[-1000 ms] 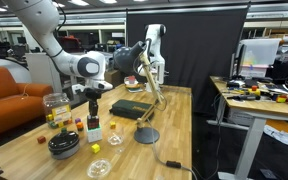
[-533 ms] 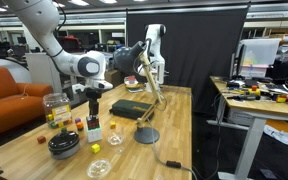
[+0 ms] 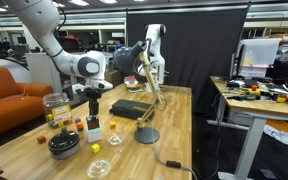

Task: Place the Rubik's cube on the left on top of the Rubik's cube on the right

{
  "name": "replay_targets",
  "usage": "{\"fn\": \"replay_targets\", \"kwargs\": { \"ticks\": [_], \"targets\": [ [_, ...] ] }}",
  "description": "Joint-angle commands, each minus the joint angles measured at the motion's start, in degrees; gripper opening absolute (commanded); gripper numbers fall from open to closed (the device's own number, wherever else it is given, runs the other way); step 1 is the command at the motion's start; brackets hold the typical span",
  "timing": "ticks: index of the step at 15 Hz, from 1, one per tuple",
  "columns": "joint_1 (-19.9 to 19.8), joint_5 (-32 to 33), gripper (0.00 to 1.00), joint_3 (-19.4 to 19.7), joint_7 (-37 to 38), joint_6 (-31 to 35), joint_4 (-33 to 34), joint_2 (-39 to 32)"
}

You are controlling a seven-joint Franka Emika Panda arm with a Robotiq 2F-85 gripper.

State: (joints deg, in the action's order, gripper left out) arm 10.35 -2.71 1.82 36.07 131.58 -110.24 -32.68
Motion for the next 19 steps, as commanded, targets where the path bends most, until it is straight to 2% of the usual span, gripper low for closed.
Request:
{"fn": "replay_targets", "kwargs": {
  "ticks": [1, 11, 14, 15, 19],
  "targets": [
    [0.2, -0.1, 0.99, 0.2, -0.1, -0.2, 0.2, -0.1],
    [0.4, -0.1, 1.00, 0.7, 1.6, 1.3, 0.0, 0.9],
    [-1.0, -1.9, 1.00, -0.6, -0.3, -1.3, 1.4, 0.8],
    [0.0, -0.6, 1.00, 0.3, 1.0, 0.3, 1.1, 0.4],
    [0.1, -0.6, 1.00, 0.2, 1.0, 0.3, 1.1, 0.3]
  ]
}}
